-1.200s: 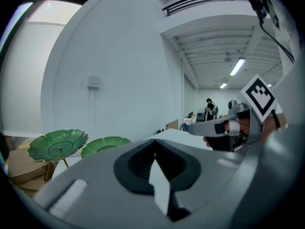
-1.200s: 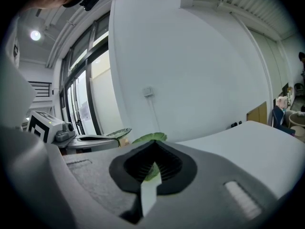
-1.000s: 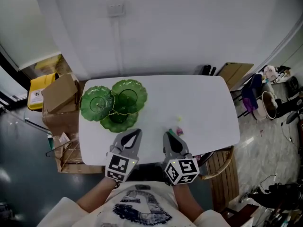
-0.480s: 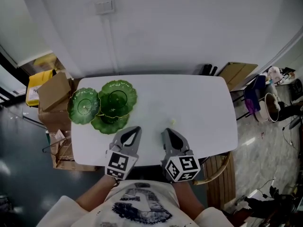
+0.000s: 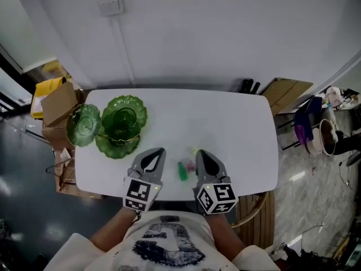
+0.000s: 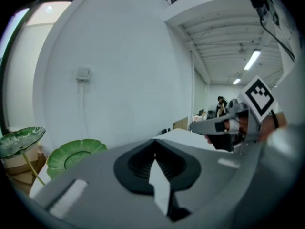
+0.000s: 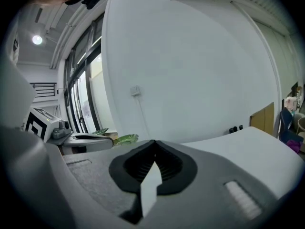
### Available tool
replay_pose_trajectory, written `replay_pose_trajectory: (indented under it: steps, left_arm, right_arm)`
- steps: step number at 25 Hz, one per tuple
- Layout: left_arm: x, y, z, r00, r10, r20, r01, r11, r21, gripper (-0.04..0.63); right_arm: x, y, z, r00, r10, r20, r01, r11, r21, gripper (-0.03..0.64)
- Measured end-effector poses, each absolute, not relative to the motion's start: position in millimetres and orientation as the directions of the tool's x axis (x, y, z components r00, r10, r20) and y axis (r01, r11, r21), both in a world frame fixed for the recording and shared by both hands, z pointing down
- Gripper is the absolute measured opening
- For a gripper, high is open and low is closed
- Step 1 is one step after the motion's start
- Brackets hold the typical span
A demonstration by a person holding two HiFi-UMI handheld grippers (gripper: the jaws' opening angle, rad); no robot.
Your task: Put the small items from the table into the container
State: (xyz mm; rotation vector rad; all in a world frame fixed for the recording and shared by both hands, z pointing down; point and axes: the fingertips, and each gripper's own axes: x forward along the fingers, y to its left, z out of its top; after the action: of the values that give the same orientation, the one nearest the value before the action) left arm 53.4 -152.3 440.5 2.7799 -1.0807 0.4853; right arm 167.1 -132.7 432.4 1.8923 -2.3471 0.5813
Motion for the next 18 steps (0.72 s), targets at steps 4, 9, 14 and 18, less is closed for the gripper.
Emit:
replay_pose_trajectory:
  steps: [4,9,14,18]
  left_arm:
    - [65.7,-150.3,449.3,0.661,-0.665,0.348,-0.709,-0.705,0.001,-0.009]
    - [74.3,-147.2,463.0,0.623,-0.694,0.361,-0.745,-0.667,0.003,-0.009]
    - [77.5,-144.6,472.9,0.589,-0.717,0.373,-0.772,-0.635,0.000,-0.010]
    - [77.8,-144.5,484.7,0.569,-0.722,0.394,-0.786,-0.618,0.001,-0.009]
  right_arm:
    - [186.8,-136.0,444.9,-0.254,-0.913,0.318,-0.957,0.190,-0.220,0.000]
    - [198.5,-136.0,462.9,-0.302,-0.887,0.349,-0.947,0.237,-0.218,0.003]
    - [206.6,-132.0,482.7,-0.343,-0.858,0.383,-0.935,0.271,-0.229,0.046]
    - [209.7,-130.9,499.5,-0.367,-0.833,0.414,-0.927,0.292,-0.235,0.081]
